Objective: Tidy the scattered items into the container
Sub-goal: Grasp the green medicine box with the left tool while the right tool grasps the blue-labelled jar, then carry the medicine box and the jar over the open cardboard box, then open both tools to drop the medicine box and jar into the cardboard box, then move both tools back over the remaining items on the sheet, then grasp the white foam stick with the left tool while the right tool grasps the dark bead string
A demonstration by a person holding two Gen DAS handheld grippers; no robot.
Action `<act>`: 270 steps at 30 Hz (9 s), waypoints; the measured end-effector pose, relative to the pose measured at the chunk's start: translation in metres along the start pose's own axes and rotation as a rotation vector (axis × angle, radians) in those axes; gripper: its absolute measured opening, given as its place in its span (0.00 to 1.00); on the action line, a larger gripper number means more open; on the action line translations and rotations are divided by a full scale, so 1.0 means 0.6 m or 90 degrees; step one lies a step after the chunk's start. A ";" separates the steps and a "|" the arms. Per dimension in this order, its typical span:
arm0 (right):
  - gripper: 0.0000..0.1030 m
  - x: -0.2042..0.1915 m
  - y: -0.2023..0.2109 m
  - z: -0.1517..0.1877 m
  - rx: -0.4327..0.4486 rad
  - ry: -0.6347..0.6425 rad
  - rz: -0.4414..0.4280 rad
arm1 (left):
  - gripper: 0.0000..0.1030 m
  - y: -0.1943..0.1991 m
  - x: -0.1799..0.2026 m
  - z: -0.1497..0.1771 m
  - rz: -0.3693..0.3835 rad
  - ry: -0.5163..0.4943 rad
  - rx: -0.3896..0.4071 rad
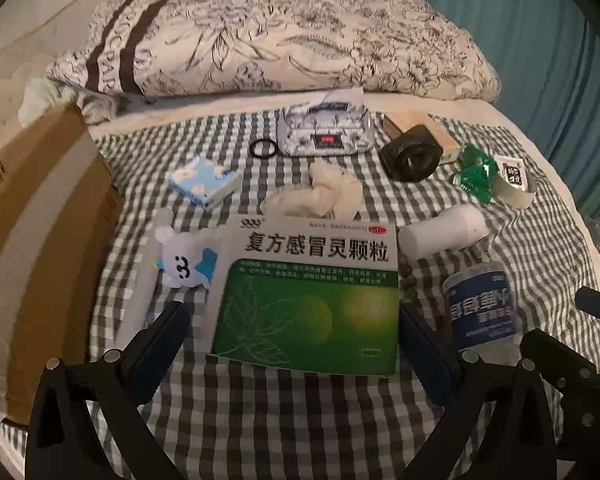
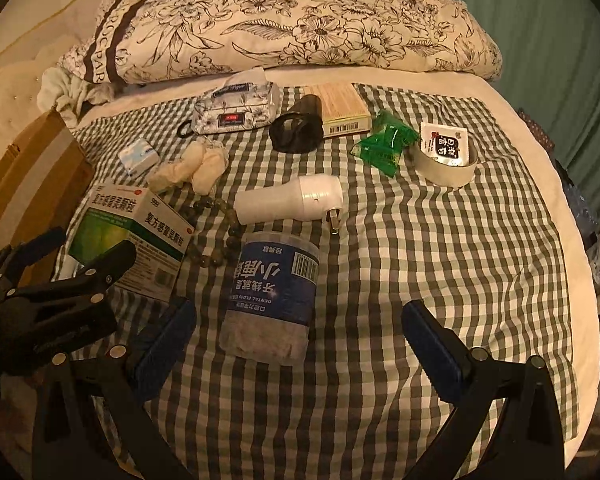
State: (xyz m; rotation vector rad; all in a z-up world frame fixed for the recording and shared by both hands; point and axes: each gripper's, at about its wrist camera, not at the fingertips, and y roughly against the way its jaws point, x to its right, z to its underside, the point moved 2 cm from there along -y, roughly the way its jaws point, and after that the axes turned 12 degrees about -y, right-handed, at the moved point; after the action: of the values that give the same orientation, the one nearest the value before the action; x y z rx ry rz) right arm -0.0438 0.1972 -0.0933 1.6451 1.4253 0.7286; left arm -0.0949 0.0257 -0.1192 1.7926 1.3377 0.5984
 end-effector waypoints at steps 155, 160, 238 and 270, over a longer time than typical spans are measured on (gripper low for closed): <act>0.60 -0.699 0.019 -0.078 -0.007 0.258 -0.165 | 0.91 0.136 -0.590 0.085 -0.120 0.205 -0.017; 0.61 -0.711 -0.007 -0.076 -0.049 0.247 -0.171 | 1.00 0.131 -0.584 0.085 -0.141 0.183 -0.049; 0.76 -0.058 -0.100 -0.133 -0.090 -0.020 -0.048 | 1.00 -0.048 -0.129 -0.048 -0.091 0.120 -0.046; 0.76 -0.157 -0.148 -0.037 -0.148 0.092 -0.080 | 1.00 -0.105 -0.158 0.080 -0.079 0.093 -0.069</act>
State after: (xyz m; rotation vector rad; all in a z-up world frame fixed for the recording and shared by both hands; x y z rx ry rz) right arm -0.1250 0.1119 -0.1508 1.3355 1.4690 0.9196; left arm -0.1248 -0.0711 -0.1894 1.5913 1.4735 0.7308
